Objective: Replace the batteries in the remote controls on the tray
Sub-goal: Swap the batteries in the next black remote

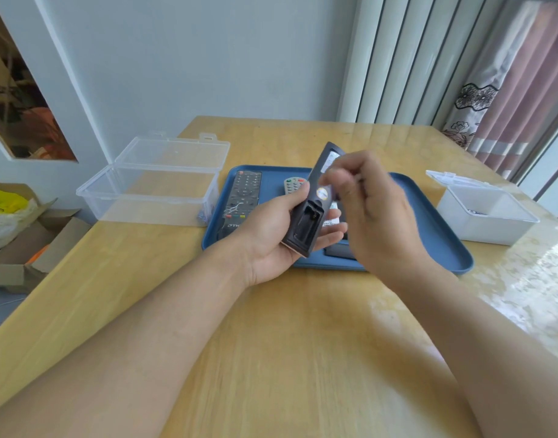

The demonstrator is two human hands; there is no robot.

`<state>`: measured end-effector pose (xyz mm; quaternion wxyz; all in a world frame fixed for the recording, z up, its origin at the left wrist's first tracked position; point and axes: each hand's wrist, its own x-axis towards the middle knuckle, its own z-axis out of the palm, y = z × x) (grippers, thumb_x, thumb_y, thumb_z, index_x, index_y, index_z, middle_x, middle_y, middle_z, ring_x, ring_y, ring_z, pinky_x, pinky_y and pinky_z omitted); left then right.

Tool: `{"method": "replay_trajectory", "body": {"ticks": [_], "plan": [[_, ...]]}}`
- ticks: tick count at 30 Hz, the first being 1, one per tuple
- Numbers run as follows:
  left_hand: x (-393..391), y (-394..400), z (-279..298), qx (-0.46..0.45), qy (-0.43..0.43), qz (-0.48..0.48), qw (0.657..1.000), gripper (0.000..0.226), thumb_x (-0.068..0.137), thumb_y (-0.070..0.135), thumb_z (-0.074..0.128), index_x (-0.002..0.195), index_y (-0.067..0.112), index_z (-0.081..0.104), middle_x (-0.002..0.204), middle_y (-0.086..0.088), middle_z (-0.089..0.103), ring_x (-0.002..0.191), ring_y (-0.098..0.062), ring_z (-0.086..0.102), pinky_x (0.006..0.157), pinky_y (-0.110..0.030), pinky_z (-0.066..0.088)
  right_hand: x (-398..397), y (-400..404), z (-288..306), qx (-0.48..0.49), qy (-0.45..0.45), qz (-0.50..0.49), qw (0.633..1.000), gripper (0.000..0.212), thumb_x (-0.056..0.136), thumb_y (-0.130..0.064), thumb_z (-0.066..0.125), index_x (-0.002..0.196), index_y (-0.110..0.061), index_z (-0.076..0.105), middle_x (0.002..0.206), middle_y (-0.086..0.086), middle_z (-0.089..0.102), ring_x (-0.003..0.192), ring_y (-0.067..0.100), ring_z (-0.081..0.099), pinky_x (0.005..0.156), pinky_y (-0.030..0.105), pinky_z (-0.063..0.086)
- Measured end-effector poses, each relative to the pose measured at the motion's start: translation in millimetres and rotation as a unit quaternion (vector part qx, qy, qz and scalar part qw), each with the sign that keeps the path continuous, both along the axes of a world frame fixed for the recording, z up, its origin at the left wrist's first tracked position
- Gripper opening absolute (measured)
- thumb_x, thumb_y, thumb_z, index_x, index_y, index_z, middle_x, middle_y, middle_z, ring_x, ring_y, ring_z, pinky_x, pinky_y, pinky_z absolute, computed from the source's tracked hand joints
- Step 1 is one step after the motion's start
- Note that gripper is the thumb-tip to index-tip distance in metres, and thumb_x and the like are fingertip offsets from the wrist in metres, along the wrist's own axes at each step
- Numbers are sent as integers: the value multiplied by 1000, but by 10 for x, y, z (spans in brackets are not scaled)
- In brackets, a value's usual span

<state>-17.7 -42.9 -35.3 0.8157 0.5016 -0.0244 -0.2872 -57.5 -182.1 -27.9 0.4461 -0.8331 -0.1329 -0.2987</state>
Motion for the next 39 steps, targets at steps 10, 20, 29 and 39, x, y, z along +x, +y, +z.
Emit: {"method": "replay_trajectory", "body": {"ticks": [10,20,29,39], "plan": [[44,16,22,-42,-18,67,997,42,106,38,47,115,2,69,100,-15,76,101,-35,73,90,-42,61,107,-257,102,347,230,88,905,16,108,-23,44,102,-16,57,73,4,49,52,14,36,38,18,28],[66,15,18,-35,-34,129,990,44,106,39,48,120,0,65,106,-15,73,89,-28,74,88,-42,62,121,-362,100,412,402,207,791,41,96,5,36,128,-5,59,91,10,62,69,17,52,61,23,45],[58,14,52,-40,-40,187,981,37,107,37,45,106,7,67,99,-15,72,94,-30,69,96,-45,58,107,-355,48,341,366,175,848,28,100,3,50,123,-10,60,95,11,69,77,23,71,61,22,57],[51,10,45,-41,-42,189,980,35,107,36,48,107,8,67,95,-13,74,91,-29,70,91,-42,60,139,-355,17,327,352,171,860,35,98,8,51,123,-10,67,101,16,65,92,23,70,93,33,58]]}}
